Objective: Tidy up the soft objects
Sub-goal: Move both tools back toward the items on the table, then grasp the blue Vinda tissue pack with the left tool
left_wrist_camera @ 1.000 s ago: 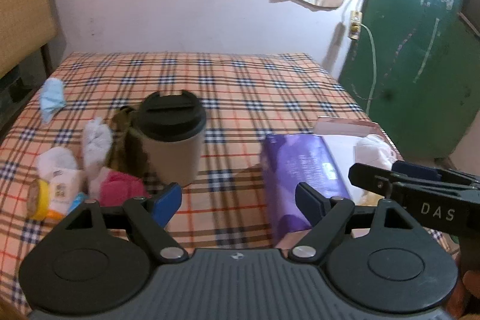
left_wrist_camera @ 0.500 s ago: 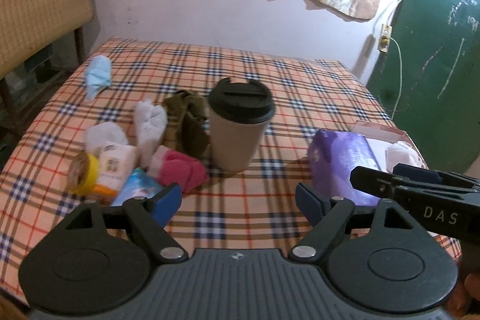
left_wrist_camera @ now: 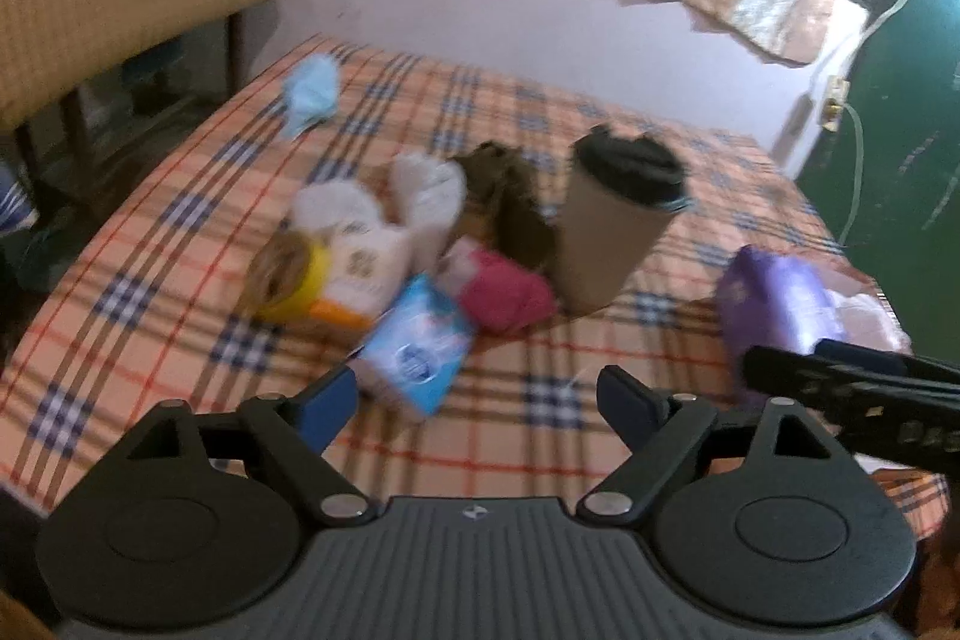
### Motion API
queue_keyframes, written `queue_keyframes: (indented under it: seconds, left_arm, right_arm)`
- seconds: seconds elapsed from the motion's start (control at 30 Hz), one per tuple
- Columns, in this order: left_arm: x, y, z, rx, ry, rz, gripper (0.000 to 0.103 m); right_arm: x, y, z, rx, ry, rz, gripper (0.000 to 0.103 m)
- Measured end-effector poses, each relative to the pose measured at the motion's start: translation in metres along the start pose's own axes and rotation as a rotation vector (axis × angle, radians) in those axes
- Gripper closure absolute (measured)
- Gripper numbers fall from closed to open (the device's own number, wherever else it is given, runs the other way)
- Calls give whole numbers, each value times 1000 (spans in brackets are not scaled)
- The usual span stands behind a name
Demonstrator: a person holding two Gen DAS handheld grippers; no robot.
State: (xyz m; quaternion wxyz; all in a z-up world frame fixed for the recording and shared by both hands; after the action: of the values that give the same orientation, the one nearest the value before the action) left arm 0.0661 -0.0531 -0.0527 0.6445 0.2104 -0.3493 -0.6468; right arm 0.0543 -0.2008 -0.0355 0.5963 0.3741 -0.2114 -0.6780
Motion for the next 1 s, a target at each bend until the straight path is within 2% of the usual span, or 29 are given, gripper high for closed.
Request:
queue_keyframes:
  seconds: [0.27, 0.63, 0.73, 0.77, 0.83, 1.0]
  left_arm:
    - [-24, -5, -30, -25, 58, 39, 9]
    - [-13, -5, -77, -41, 147, -103, 12]
    - [-9, -4, -83, -34, 186, -161, 24]
    - [-8, -4, -85, -40, 189, -174, 33]
    - [-8, -7, -85, -50, 190, -182, 42]
    - [-6, -15, -68, -50, 129, -149, 49]
  right_arm:
    - [7, -6, -5, -13, 3, -28, 19]
    - [16, -10, -14, -34, -10, -50, 19]
    - [16, -11, -17, -41, -9, -52, 19]
    - [15, -11, -18, -43, -8, -51, 19]
    - [13, -11, -20, -48, -7, -47, 19]
    - [5, -10, -27, -54, 17, -32, 19]
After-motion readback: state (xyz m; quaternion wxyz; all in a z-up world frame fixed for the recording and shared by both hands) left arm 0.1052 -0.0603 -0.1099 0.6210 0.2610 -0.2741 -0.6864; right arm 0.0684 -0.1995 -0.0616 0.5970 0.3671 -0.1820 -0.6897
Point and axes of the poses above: each gripper's, at about its wrist camera, not at the fingertips, and z roughly against the way its jaws point, x to its right, y to its top, the point moved 8 cm from there along -z, roughly the way its jaws point, and after that the axes turned 1 degree about x, right-handed, at the moved point
